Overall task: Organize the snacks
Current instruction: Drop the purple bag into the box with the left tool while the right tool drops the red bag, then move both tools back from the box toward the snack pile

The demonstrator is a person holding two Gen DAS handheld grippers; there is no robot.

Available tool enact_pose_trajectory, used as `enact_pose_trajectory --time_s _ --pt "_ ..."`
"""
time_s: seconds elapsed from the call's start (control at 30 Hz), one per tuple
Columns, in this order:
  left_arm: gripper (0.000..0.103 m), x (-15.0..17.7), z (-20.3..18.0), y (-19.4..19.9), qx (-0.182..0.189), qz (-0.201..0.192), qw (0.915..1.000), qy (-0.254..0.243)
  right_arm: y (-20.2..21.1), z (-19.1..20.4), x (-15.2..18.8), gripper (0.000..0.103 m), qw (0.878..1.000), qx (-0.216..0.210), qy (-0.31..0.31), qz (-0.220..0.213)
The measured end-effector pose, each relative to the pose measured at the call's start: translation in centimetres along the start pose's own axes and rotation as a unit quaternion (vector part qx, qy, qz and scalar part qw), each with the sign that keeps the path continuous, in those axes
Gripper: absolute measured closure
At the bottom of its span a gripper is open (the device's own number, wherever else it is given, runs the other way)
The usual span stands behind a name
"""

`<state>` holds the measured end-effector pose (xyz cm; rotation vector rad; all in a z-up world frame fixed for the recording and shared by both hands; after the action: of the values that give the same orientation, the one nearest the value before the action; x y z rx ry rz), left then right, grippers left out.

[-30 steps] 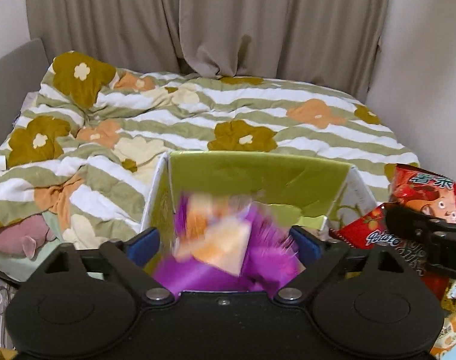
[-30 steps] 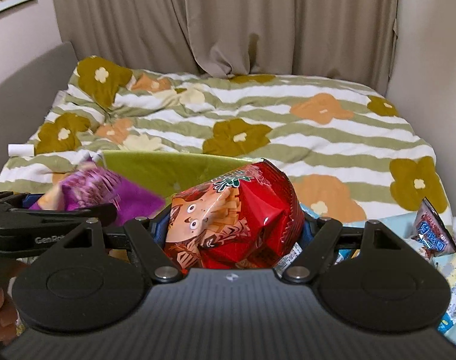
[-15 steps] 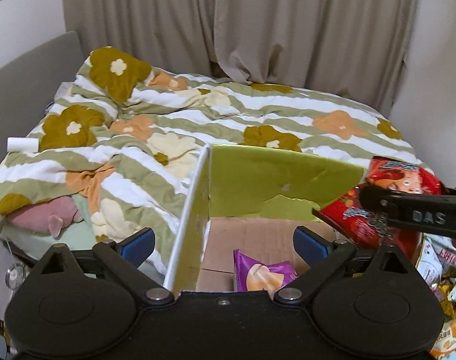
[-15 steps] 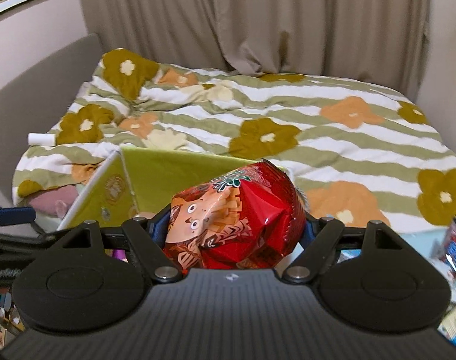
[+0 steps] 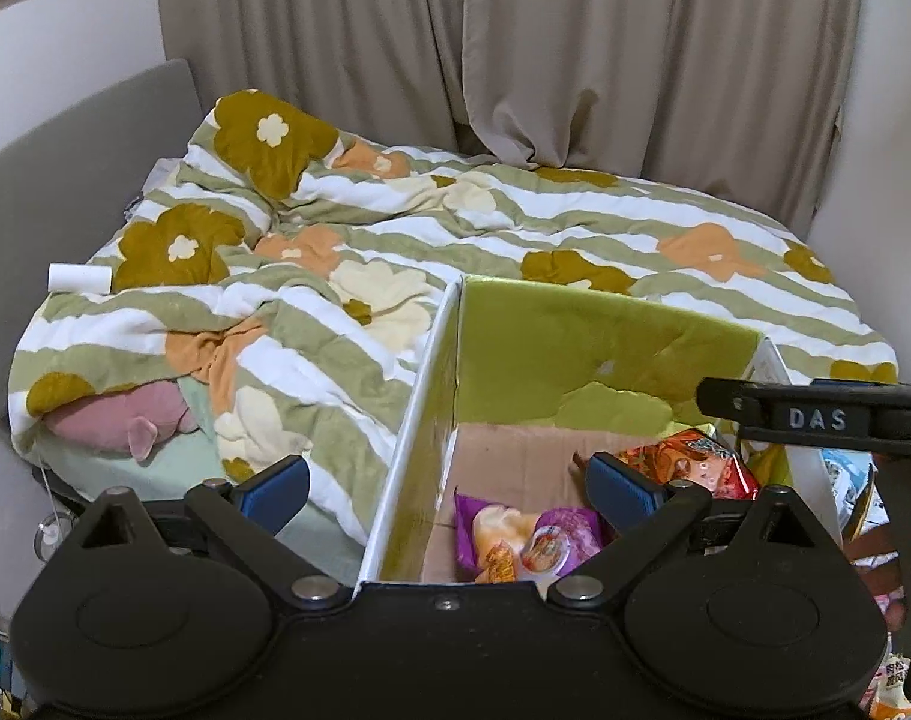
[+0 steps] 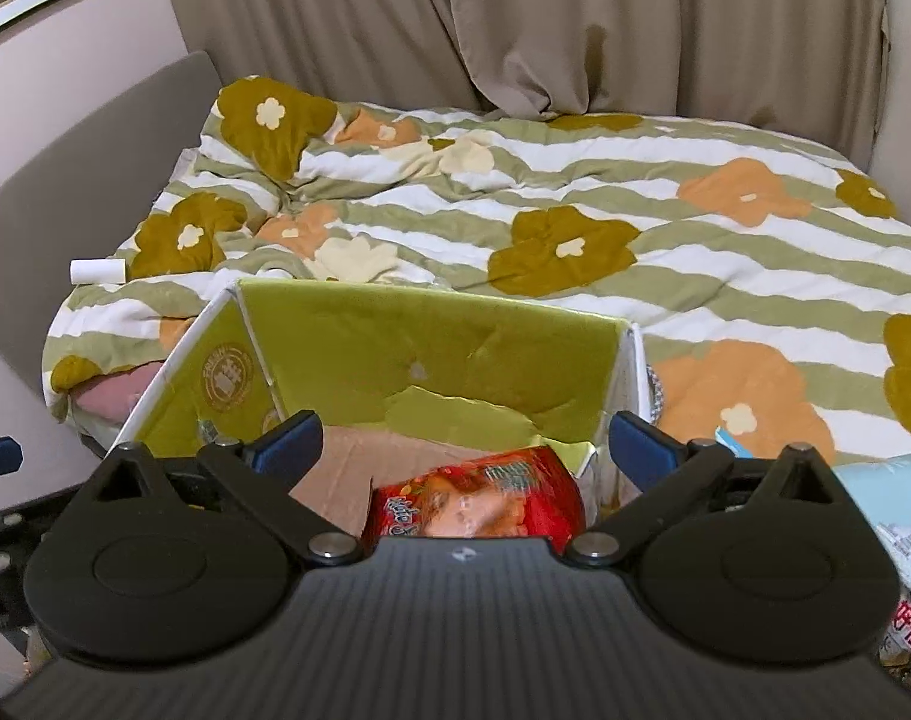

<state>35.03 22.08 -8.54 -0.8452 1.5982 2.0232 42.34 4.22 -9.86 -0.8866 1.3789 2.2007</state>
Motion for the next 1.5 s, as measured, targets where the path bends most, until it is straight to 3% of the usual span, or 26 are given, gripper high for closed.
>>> enact_pose_trajectory --time_s 0.3,0.67,0.8,1.17,1.37,1.5 --pt "0.003 0.1 0.5 2.0 0.000 -0.014 0.9999 0.004 2.6 0.2 1.2 0.000 1.000 0.012 -0.001 0.028" --pt "0.003 -0.5 1.2 7.3 0.016 -0.066 0.9977 -0.008 9.5 2.8 1.1 0.000 0.999 0.015 0.007 -0.040" --pt "0.003 -0.5 0.5 9.4 0.039 -0.085 0.9954 -0.021 12.7 3.4 1.6 0.000 0.998 0.026 0.005 -0.062" --pt "0.003 1.9 -5.5 14.7 0.121 -0.097 0.9866 -0.050 22.5 0.1 5.4 0.000 0.990 0.084 -0.034 -0.104" --pt "0.003 4.4 -10.6 17.4 0.131 -0.096 0.9850 -0.057 27.2 -4.2 8.4 0.000 0.987 0.101 -0.047 -0.117" --pt "0.003 6.8 -14.0 18.8 0.126 -0.080 0.9874 -0.054 29.1 -7.6 11.3 0.000 0.988 0.096 -0.058 -0.101"
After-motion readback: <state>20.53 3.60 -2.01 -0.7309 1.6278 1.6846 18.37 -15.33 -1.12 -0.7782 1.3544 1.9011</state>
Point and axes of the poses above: each gripper's, at about its wrist camera, not at the fingertips, and y roughly against the way its jaws point, z to its left, x to its underside, the point moved 6 cm from there along -y, roughly the way its jaws point, and after that the axes turned 13 degrees about -x, right-handed, at the moved point
